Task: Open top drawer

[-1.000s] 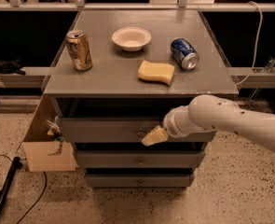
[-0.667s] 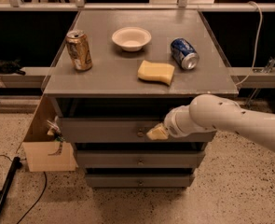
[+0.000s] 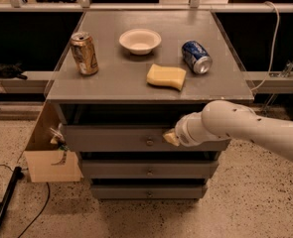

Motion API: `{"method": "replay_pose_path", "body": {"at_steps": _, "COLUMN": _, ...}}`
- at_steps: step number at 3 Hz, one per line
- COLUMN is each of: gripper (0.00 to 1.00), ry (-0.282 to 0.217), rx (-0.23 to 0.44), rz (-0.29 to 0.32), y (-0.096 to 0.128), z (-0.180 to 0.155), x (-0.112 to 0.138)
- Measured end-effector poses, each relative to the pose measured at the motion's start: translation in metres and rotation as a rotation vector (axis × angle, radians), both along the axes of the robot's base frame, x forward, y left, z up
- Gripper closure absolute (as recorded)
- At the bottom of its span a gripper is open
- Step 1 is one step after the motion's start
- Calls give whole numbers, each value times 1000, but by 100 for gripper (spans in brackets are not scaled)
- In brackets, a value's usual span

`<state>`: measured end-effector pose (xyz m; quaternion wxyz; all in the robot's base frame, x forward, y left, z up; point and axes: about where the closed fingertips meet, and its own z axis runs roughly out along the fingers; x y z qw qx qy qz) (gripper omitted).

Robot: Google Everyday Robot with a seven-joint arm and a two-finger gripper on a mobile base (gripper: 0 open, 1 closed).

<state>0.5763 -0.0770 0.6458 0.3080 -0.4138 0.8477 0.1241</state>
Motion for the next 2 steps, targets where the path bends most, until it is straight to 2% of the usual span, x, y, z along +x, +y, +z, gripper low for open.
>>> {"method": "replay_pose_path", "body": {"at_steps": 1, "gripper": 100, "ry": 0, "rx": 0, "rz": 0, "y": 0, "z": 3, "x": 1}}
{"method": "replay_pose_path", "body": {"at_steps": 2, "gripper": 100, "ry": 17, "rx": 0, "rz": 22, "y": 0, "z": 8, "x": -13}}
